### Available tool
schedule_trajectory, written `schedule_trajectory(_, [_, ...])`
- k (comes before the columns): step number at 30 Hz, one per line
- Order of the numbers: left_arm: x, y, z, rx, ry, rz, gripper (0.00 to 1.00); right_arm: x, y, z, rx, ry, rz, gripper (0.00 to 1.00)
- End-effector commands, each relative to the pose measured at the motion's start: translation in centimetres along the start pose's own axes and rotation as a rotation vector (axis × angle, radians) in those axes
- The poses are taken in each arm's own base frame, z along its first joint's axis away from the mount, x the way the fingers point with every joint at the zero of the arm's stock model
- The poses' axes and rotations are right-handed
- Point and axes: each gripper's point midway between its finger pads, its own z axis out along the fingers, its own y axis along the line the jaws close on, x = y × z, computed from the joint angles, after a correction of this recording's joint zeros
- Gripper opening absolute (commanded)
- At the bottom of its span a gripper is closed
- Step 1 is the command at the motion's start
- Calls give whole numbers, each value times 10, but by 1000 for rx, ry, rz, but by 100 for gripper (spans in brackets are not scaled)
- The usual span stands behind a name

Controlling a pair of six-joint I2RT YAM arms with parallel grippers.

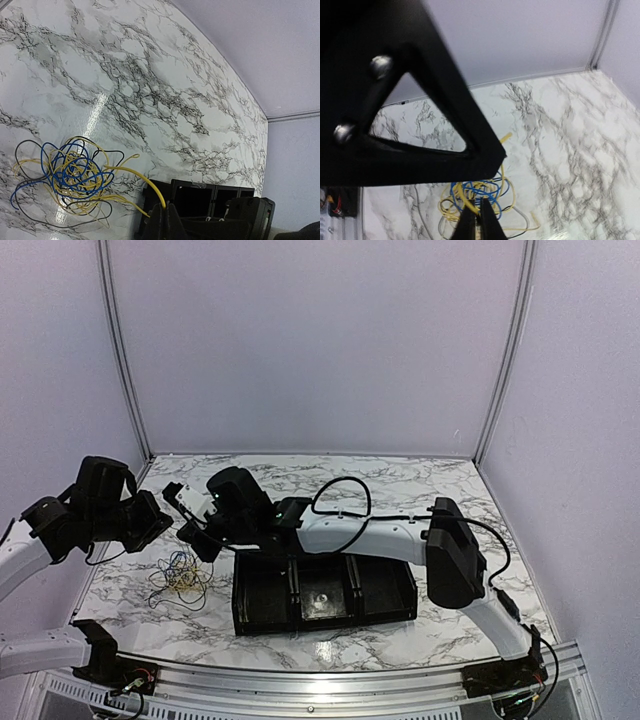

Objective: Untangle the cables

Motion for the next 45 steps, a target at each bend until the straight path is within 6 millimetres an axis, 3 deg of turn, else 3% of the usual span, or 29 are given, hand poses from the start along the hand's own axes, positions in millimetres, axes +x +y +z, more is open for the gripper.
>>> schedule_trajectory(1, [1,0,-8,5,1,9,1,-36,-6,-6,37,-102,-56,0])
schedule_trajectory(4, [-2,6,-15,7,-34,-3,49,-47,-3,-13,25,-119,-77,0])
schedule_trajectory(5, [-2,11,-18,6,-51,-8,57,-51,-4,-16,24,-126,-80,0])
schedule_trajectory(7, [-2,23,-25,10,-95,-32,67,-60,-5,-22,24,-145,-83,0])
schedule_trajectory(9, [1,37,-28,15,-123,-56,69,-67,-7,-26,27,-158,-86,0])
schedule_trajectory(16, [17,75,-12,-29,-140,-108,69,-75,-6,-32,21,-170,-97,0])
schedule_trajectory(22, [13,79,11,-72,-167,-42,69,-77,-2,-33,-5,-172,-89,0])
schedule_trajectory(27, [13,66,47,-14,-161,8,69,-81,2,-36,-19,-183,-84,0])
schedule_trajectory(32, [26,77,82,-73,-94,34,62,-98,3,-48,-14,-212,-103,0])
schedule_trajectory(36, [32,97,97,-153,-82,28,50,-125,9,-70,-30,-263,-126,0])
schedule_trajectory(38, [35,104,100,-179,-74,43,42,-149,15,-89,-44,-310,-132,0])
schedule_trajectory(45, [54,133,103,-243,-23,78,32,-267,32,-192,-33,-592,-187,0])
